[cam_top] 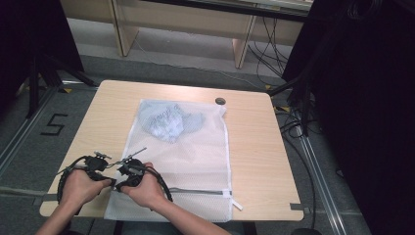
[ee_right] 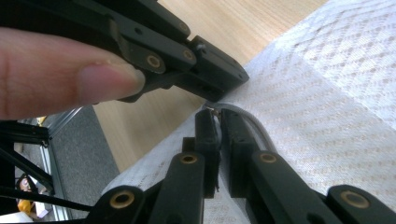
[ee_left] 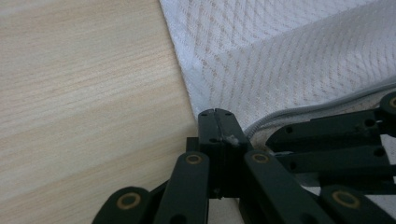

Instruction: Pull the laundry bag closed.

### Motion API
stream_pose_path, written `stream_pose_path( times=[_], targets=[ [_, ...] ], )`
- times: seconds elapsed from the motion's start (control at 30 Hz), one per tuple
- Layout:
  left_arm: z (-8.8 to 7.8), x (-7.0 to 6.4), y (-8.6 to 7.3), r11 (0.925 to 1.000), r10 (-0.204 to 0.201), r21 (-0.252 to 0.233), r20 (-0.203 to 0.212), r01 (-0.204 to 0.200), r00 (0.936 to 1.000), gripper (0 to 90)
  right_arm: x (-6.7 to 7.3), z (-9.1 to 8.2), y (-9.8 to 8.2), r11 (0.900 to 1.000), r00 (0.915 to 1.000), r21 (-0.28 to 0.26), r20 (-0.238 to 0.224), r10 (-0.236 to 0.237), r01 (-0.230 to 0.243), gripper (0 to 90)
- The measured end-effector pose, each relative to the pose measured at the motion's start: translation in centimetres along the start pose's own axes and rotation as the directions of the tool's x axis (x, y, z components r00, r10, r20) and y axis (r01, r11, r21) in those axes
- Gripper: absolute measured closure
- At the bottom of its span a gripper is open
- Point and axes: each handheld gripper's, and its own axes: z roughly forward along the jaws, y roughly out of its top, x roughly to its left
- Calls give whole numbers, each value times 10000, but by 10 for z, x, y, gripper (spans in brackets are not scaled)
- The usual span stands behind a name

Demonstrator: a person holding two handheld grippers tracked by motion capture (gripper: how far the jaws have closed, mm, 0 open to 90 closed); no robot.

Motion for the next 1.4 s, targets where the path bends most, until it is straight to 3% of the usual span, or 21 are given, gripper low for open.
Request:
stream_pose_path(
  times=[0.17,0.43,0.47,0.5,0.53,0.63,0.83,1.03,1.27,1.4],
  targets=[
    [0,-1,0,9999,141,72,-61,-141,9999,900,0,-2,-1,10000,9995,-76,327,9,-6,870],
    [0,-1,0,9998,172,27,-47,-171,9998,900,-1,-5,-2,9995,9994,36,185,309,-310,871],
    [0,-1,0,9999,157,34,-32,-157,9999,900,-1,-5,-2,9993,9990,73,252,367,-369,871],
    [0,0,0,9998,170,39,-55,-170,9998,900,0,-7,-2,9987,9969,235,649,435,-452,871],
    [0,0,0,9998,173,38,-41,-173,9998,900,-1,-7,-2,9999,9986,36,515,131,-133,871],
    [0,0,0,10000,97,-4,-66,-97,9999,900,-1,-7,-3,9996,9993,-10,210,299,-299,871],
    [0,-1,0,9999,136,22,-42,-136,9999,900,1,-10,-5,9999,9978,-96,658,60,-54,871],
    [1,-1,-1,10000,-19,-57,-120,18,9999,900,-1,-14,-5,9999,9973,-87,729,66,-59,871],
    [0,0,0,10000,70,-28,-5,-70,10000,900,-2,-19,-6,9996,9961,-24,837,-291,294,871],
    [0,0,-1,10000,70,-30,19,-70,10000,900,0,-21,-7,9998,9961,-39,856,-199,203,870]
  ],
)
